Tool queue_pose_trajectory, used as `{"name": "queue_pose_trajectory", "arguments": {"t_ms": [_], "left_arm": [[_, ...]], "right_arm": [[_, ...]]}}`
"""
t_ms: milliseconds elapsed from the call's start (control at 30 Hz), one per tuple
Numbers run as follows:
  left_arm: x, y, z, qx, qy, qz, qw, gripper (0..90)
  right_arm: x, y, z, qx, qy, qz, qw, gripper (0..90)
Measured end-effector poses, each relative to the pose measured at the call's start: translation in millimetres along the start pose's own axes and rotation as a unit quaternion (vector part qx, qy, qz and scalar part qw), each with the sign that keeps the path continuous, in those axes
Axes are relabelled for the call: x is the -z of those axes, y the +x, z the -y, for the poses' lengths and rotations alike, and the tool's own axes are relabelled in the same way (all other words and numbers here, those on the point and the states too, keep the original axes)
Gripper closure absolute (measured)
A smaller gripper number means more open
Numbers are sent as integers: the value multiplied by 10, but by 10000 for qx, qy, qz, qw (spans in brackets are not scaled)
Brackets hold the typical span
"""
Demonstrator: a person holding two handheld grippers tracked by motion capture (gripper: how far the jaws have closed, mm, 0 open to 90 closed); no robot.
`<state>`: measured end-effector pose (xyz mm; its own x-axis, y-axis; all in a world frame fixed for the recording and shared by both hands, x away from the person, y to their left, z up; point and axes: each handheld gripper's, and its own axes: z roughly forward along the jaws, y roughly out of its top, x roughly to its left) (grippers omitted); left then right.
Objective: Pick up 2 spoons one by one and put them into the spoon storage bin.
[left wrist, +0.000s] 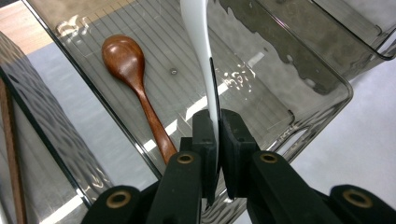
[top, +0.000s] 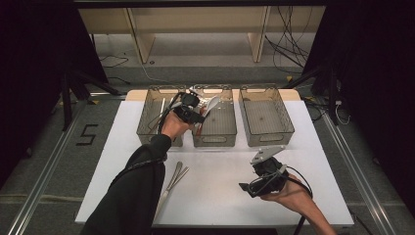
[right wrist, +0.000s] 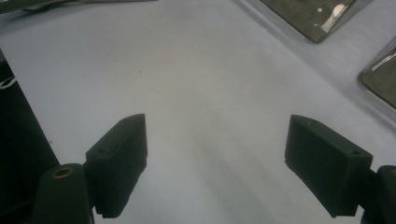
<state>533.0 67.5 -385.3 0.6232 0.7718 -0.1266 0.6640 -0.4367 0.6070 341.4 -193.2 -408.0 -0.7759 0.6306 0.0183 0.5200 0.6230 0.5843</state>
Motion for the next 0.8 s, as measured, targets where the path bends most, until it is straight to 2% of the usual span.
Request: {"name": "queue_pose_trajectory", "arguments": {"t_ms": [400, 500, 533, 600, 800], "left_arm": [[-99, -22, 2, 98, 49, 75, 9999, 835], [-106, -20, 8, 176, -54, 78, 9998, 822], [-99, -22, 5, 244, -95, 151, 9995, 797], [-72, -41, -11, 231, -69, 263, 9994, 715], [88, -122, -42, 102, -41, 304, 9995, 517]], "right_arm": [[-1, -4, 0, 12, -12, 12, 10000, 226], [0, -5, 0, 22, -14, 11, 10000, 226], [1, -5, 0, 16, -13, 10, 10000, 226], [0, -5, 1, 15, -11, 9, 10000, 227], [3, 0, 0, 14, -11, 19, 10000, 227]]}}
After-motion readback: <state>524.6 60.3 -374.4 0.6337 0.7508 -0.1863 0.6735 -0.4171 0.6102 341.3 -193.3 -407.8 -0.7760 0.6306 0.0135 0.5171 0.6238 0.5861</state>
